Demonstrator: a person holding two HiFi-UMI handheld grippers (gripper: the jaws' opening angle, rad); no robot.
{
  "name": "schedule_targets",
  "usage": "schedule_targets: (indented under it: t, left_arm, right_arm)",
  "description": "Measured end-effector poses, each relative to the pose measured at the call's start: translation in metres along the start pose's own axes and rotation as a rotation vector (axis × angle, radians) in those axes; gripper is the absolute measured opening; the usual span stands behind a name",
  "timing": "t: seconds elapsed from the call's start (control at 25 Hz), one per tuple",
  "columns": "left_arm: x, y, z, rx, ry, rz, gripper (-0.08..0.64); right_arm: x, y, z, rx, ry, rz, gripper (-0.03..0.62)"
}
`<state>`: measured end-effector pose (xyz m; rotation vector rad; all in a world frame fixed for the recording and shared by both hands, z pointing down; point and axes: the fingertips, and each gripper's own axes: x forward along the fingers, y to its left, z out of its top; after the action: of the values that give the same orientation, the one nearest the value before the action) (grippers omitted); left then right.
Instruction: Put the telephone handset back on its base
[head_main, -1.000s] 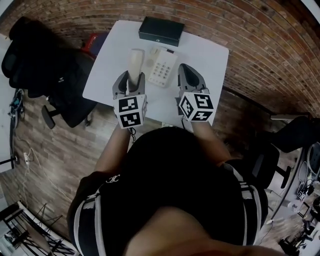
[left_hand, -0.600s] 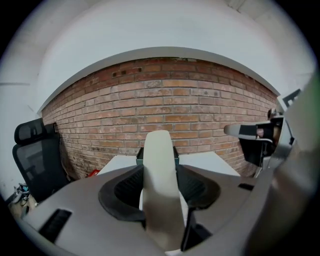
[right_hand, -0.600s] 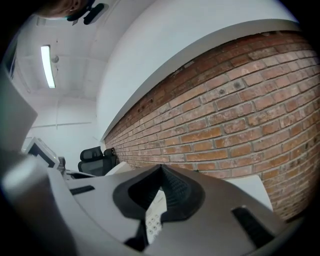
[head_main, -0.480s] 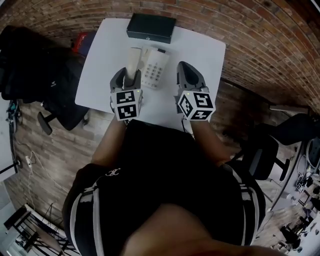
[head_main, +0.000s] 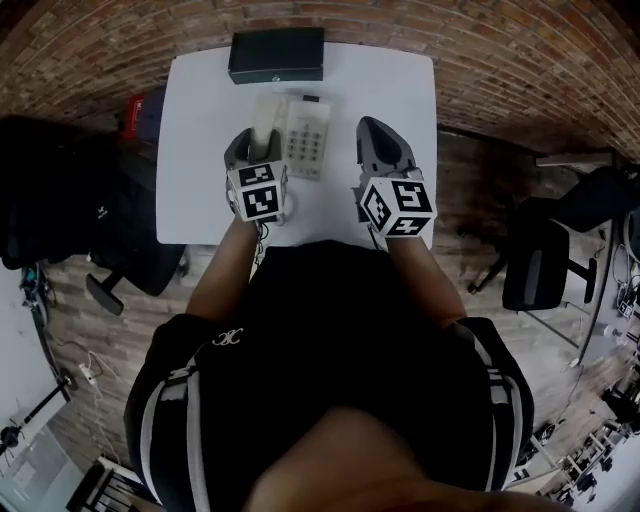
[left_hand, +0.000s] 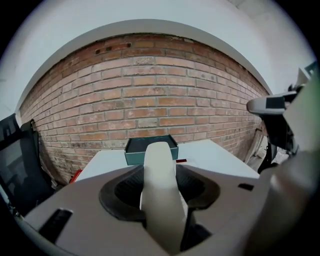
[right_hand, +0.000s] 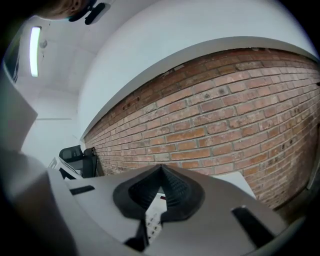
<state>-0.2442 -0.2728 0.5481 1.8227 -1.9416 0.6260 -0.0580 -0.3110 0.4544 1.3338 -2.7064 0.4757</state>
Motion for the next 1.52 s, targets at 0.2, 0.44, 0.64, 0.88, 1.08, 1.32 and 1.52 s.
schedule_targets:
  t: [0.2, 0.44, 0.64, 0.88, 1.08, 1.32, 1.52]
  left_arm:
    - [0.025, 0.011, -0.008, -0.005, 0.023, -0.030, 0.199]
    - [0.048, 0.011, -0.022, 0.004, 0.049, -0.042, 0.199]
    - [0.061, 0.007, -0.034, 0.015, 0.066, -0.041, 0.199]
    - [0.070, 0.003, -0.040, 0.025, 0.078, -0.050, 0.199]
    - [0.075, 0.003, -0.045, 0.054, 0.084, -0.043, 0.199]
    - [0.080, 0.001, -0.054, 0.037, 0.115, -0.050, 0.201]
    - [0.081, 0.001, -0.055, 0.053, 0.114, -0.035, 0.202]
  right_arm:
    - [-0.002, 0.004, 0.003, -0.018, 0.000, -0.066, -0.002]
    - [-0.007, -0.002, 0.001, -0.025, 0.015, -0.125, -0.002]
    - [-0.011, -0.007, -0.001, -0.020, 0.023, -0.153, -0.002]
    - [-0.011, -0.012, -0.001, -0.019, 0.022, -0.170, -0.002]
    - [-0.010, -0.013, -0.001, -0.017, 0.019, -0.179, -0.002]
    - [-0.012, -0.012, -0.001, -0.032, 0.019, -0.182, -0.002]
    - [-0.013, -0.012, -0.003, -0.029, 0.021, -0.186, -0.002]
